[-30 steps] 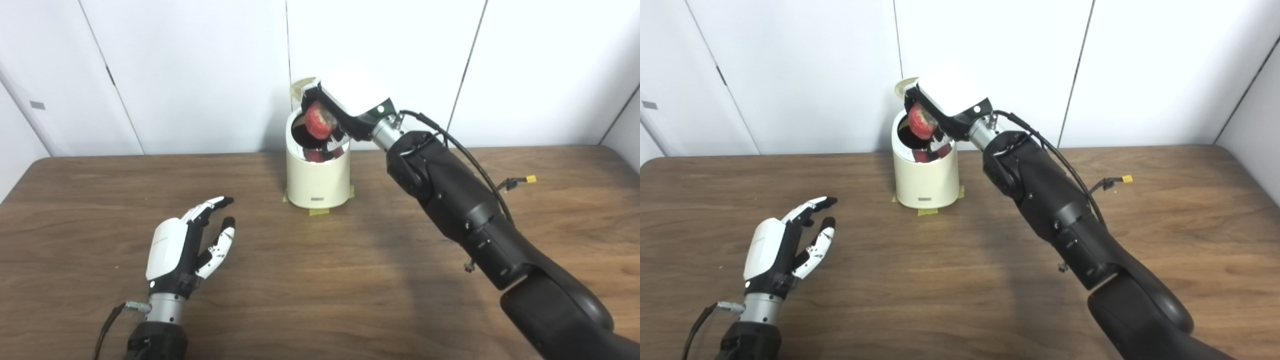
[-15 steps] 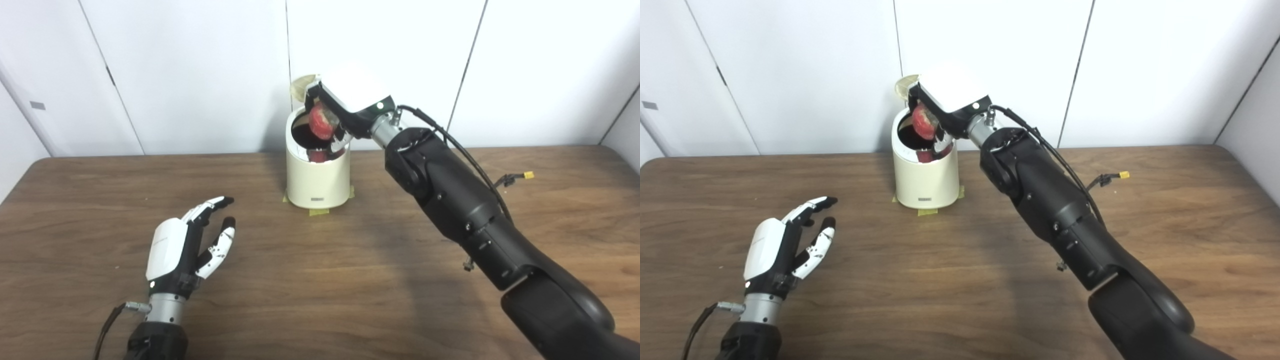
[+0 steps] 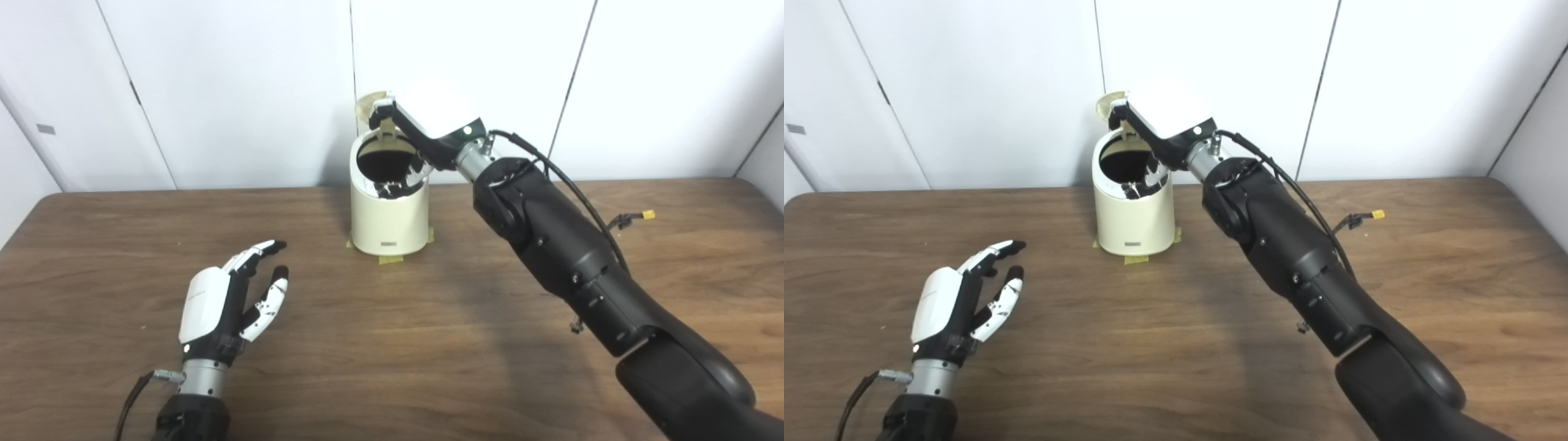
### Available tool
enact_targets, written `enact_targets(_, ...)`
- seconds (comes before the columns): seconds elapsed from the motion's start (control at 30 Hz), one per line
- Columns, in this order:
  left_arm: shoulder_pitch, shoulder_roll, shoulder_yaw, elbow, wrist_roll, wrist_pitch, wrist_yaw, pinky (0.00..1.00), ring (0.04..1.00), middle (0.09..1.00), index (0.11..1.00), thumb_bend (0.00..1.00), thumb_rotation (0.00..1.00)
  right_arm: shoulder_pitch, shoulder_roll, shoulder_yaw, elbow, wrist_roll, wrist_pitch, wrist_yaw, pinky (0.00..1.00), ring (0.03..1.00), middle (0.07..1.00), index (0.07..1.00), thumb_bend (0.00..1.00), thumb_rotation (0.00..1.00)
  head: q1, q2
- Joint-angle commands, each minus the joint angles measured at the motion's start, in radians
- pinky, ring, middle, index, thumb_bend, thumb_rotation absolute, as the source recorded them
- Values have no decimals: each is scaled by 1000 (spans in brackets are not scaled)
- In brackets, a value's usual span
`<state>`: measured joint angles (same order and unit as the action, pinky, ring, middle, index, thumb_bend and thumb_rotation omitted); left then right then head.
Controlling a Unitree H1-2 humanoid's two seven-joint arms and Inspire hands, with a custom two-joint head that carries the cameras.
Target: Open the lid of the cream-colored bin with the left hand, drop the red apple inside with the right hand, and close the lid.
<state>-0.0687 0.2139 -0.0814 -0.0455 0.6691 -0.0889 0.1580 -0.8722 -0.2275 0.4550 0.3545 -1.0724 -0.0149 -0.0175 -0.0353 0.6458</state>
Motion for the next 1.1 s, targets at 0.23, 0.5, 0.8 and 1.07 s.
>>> enact_targets(0.23, -22, 4, -2, -15, 1, -16, 21, 701, 803, 793, 790, 259, 810, -27, -15, -39, 1, 50, -82, -181, 365, 466, 609, 539, 900, 18, 5, 2)
enact_targets(0.5, -22, 6, -1, -13, 1, -16, 21, 694, 800, 790, 787, 266, 815, 17, -19, -89, 3, 97, -173, -374, 211, 300, 531, 439, 523, 6, 5, 0)
enact_targets(0.8, -24, 9, 4, -5, -7, -24, 25, 688, 797, 789, 786, 267, 810, 208, -17, -207, -206, 199, -163, -388, 194, 273, 510, 448, 519, 4, 4, -1)
enact_targets(1.07, -28, 16, 9, -1, -16, -27, 23, 704, 800, 793, 789, 263, 811, 423, 29, -328, -292, 433, -235, -399, 242, 308, 483, 471, 520, 1, 6, -2)
